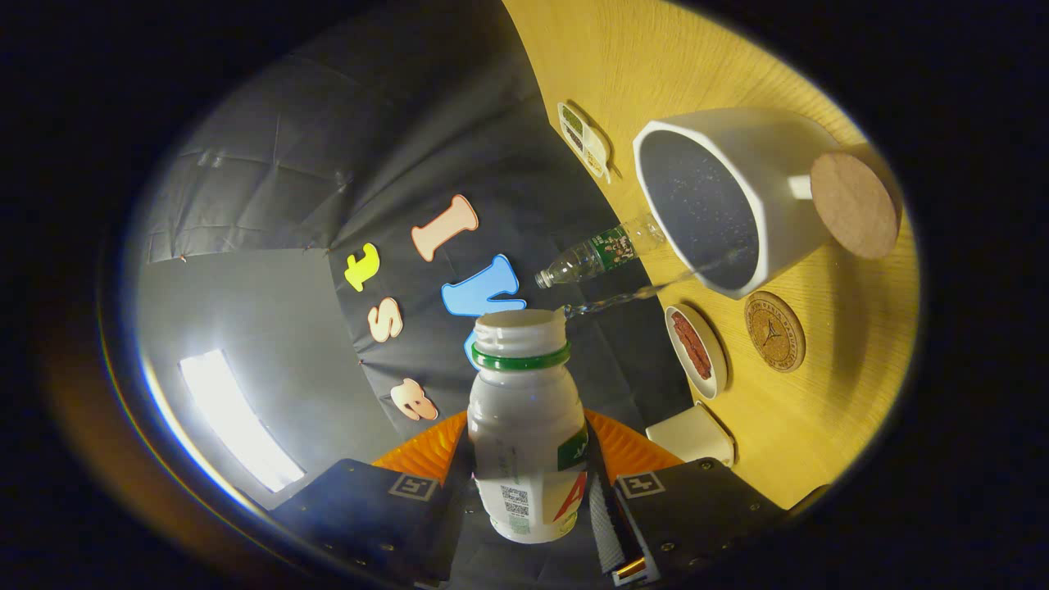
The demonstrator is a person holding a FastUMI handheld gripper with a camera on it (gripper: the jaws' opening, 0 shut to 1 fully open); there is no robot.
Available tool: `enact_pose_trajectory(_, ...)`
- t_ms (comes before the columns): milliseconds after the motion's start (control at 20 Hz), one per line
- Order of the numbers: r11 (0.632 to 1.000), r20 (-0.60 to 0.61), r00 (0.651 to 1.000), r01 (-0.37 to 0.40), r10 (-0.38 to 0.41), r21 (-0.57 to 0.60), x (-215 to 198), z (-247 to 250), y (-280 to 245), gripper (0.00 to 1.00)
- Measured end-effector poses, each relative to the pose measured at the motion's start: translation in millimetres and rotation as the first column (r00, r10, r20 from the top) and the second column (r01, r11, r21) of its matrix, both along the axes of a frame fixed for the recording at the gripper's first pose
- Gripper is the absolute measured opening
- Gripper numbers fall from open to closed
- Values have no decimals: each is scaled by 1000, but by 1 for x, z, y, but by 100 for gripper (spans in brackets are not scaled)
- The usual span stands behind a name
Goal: Take the bottle from table, then pour the juice into the cup, finally place the bottle on the coaster
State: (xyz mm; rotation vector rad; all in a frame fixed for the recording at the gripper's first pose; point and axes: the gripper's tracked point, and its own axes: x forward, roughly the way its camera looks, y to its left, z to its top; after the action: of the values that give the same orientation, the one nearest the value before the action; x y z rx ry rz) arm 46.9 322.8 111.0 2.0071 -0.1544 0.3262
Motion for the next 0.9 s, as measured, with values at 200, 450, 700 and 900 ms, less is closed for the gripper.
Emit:
enact_pose_trajectory(200,1000,-2,1000,2,-2,31,-1,1,-4,65)
enact_pose_trajectory(450,998,-4,1000,-3,4,66,1,2,-7,65)
enact_pose_trajectory(700,996,-4,1000,3,-2,94,2,3,-12,65)
enact_pose_trajectory(900,994,-2,1000,10,-9,108,0,4,-16,65)
